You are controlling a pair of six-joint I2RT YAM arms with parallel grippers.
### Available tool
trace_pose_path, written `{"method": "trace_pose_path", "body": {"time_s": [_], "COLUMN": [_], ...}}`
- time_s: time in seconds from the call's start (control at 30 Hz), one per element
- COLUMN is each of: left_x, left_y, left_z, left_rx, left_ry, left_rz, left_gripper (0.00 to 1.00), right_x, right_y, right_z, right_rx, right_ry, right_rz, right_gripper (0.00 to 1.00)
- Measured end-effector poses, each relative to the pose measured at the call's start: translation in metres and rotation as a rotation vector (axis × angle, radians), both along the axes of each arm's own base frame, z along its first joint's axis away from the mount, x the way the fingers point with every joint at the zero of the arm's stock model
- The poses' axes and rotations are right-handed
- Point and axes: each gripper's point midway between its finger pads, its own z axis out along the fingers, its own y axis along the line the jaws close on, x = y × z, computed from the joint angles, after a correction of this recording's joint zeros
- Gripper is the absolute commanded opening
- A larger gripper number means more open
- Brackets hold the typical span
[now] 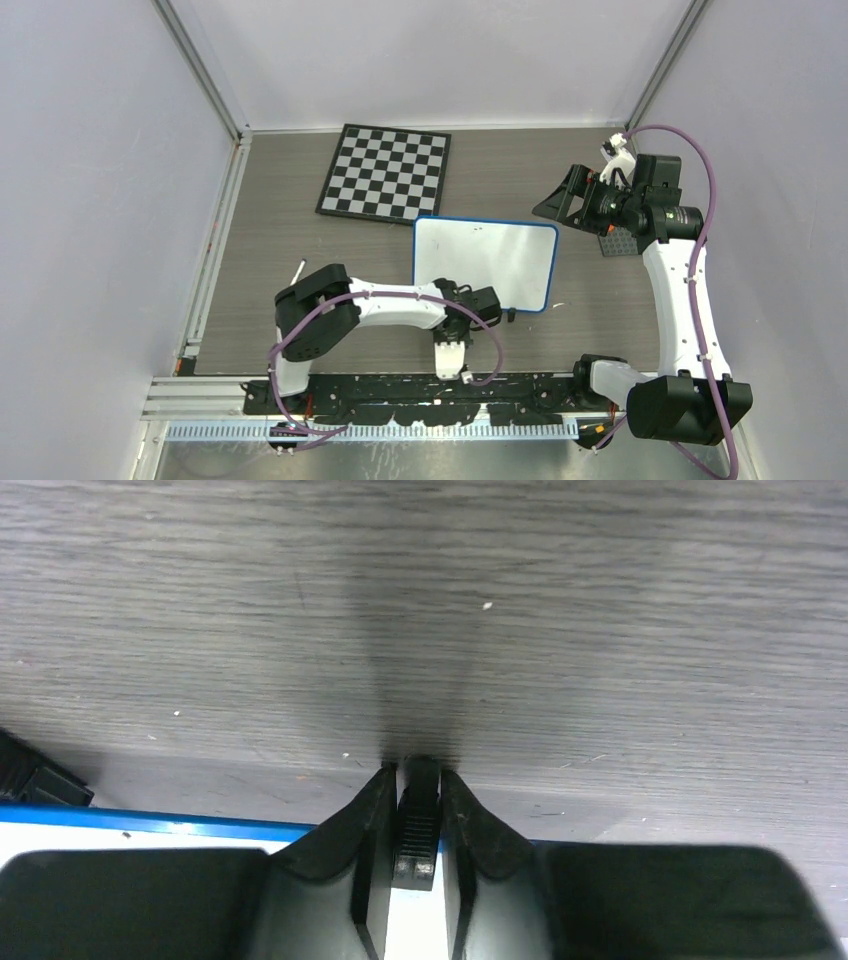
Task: Write a sentence on the whiteboard
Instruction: Move the whiteboard to the center of the board.
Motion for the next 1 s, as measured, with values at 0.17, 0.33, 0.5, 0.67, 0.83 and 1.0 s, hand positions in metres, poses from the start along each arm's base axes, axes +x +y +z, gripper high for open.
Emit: {"method": "trace_pose_path", "body": {"time_s": [0.17, 0.33, 0.5, 0.67, 0.83, 1.0], "left_x": [0.0, -0.005, -0.018, -0.034, -0.04, -0.034], "left_y": [0.0, 0.0, 0.014, 0.024, 0.034, 0.04], "left_z": [0.0, 0.001, 0.004, 0.013, 0.012, 0.004], "left_rx": [0.004, 0.004, 0.052, 0.096, 0.124, 0.137], "left_ry": [-0.035, -0.048, -0.001, 0.033, 0.047, 0.04], "left_rz": [-0.033, -0.011, 0.071, 0.159, 0.273, 0.422], "left_gripper": [0.0, 0.0, 0.0, 0.0, 0.0, 0.0], "right_x": [0.0, -0.002, -0.003, -0.003, -0.004, -0.004], "right_y": [0.0, 0.001, 0.002, 0.004, 0.005, 0.004], "right_z": [-0.001, -0.001, 0.0, 0.001, 0.001, 0.002], "right_rx": [-0.004, -0.002, 0.004, 0.012, 0.015, 0.009], "right_ry": [-0.001, 0.001, 0.003, 0.001, 0.0, -0.004], "right_rz": [0.005, 0.012, 0.018, 0.026, 0.032, 0.033], "right_gripper": [0.96, 0.96, 0.96, 0.96, 0.97, 0.99]}}
